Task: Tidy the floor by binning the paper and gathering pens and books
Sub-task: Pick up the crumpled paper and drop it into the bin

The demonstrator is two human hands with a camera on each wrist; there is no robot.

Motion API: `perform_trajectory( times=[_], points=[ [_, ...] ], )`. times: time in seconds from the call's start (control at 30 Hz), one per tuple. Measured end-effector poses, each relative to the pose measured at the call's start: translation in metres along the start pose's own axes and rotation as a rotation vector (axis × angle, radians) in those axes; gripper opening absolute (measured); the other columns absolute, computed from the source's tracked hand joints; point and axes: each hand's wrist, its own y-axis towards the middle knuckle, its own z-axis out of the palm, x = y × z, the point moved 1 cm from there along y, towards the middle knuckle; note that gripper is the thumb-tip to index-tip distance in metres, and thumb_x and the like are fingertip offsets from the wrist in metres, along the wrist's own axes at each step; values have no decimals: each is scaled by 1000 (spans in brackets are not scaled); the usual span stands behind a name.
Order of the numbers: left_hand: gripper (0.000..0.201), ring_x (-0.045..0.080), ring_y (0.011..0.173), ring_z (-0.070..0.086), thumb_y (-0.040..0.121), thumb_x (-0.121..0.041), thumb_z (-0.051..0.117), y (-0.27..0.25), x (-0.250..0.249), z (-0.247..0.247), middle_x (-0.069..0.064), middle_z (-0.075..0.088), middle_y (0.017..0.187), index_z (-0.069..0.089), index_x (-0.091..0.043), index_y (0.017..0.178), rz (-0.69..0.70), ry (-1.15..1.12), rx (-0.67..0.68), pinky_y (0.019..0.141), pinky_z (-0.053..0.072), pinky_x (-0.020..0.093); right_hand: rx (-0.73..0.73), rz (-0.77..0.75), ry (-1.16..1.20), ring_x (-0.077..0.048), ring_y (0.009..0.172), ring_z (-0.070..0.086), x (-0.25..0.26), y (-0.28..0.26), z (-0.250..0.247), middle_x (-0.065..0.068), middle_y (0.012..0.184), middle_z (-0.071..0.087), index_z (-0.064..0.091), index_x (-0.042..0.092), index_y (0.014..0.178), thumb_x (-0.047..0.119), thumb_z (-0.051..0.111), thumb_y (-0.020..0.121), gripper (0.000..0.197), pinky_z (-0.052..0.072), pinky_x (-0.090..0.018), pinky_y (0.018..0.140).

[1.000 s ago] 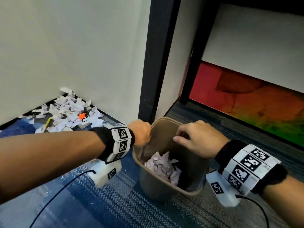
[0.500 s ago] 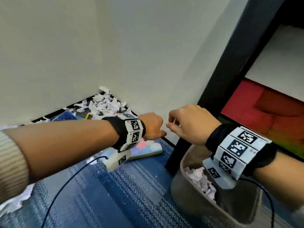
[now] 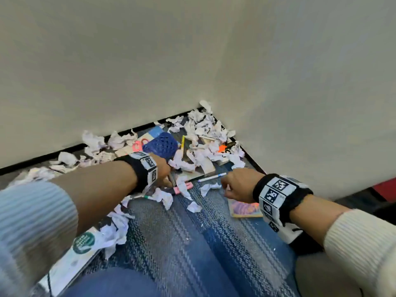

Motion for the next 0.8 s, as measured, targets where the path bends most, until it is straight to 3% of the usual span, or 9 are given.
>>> perform_trajectory(
  times=[0.1, 0.2, 0.3, 0.37, 0.43, 0.53, 0.63, 0.7, 0.8],
  points=[
    [50, 26, 86, 65, 90, -61, 51, 7, 30, 15, 4, 68, 97, 67, -16, 105, -65, 87, -31, 71, 48, 27, 57, -75, 54, -28, 99, 63, 16, 22, 7, -8, 107, 68, 64, 18, 111, 39, 57, 90, 30, 50, -33, 81],
    [63, 26, 92, 66, 95, -64, 32, 19, 32, 17, 5, 68, 101, 66, -12, 105, -134, 15, -94, 70, 48, 31, 81, -126, 60, -26, 101, 62, 24, 57, 21, -9, 110, 68, 62, 17, 112, 37, 58, 90, 30, 51, -35, 86],
    [65, 26, 99, 64, 95, -66, 29, 24, -6, 44, 7, 66, 109, 59, -11, 112, -236, -203, -77, 70, 42, 32, 98, -98, 33, -32, 106, 60, 31, 89, 53, -14, 114, 61, 56, 9, 113, 37, 53, 92, 35, 48, -38, 84],
    [75, 29, 108, 61, 88, -74, 34, 29, -41, 76, 12, 57, 123, 44, -11, 128, -381, -402, -62, 77, 47, 35, 76, -58, 63, -34, 109, 57, 37, 103, 81, -17, 118, 57, 47, 8, 118, 46, 50, 92, 46, 47, -39, 84],
    [77, 31, 107, 60, 86, -73, 41, 35, -70, 101, 14, 48, 126, 35, -11, 131, -497, -538, -104, 80, 51, 38, 34, -22, 177, -35, 109, 57, 41, 113, 107, -16, 121, 53, 41, 8, 120, 49, 50, 92, 50, 46, -40, 84],
    [52, 30, 108, 58, 95, -51, 48, 40, -99, 118, 12, 39, 126, 35, -10, 126, -583, -660, -169, 81, 52, 37, -13, -104, 307, -37, 107, 56, 44, 120, 135, -16, 121, 50, 42, 8, 119, 34, 48, 97, 35, 44, -40, 86],
    [23, 32, 109, 56, 102, -17, 34, 40, -105, 116, 15, 39, 124, 37, -9, 123, -551, -634, -169, 84, 52, 40, -111, -118, 355, -37, 103, 56, 29, 116, 136, -15, 117, 52, 43, 8, 114, 22, 42, 97, 22, 44, -40, 81],
    [26, 34, 109, 54, 98, -4, 29, 38, -105, 113, 16, 39, 123, 37, -7, 123, -535, -641, -138, 87, 51, 42, -238, -13, 400, -36, 99, 58, 11, 114, 125, -15, 112, 54, 39, 10, 110, 17, 40, 96, 16, 41, -39, 73],
    [27, 35, 111, 50, 95, -5, 33, 36, -103, 107, 15, 39, 123, 36, -7, 122, -519, -710, -197, 91, 45, 43, -348, 125, 381, -33, 96, 61, -13, 118, 114, -14, 109, 59, 34, 13, 110, 14, 38, 94, 17, 34, -36, 62]
  ],
)
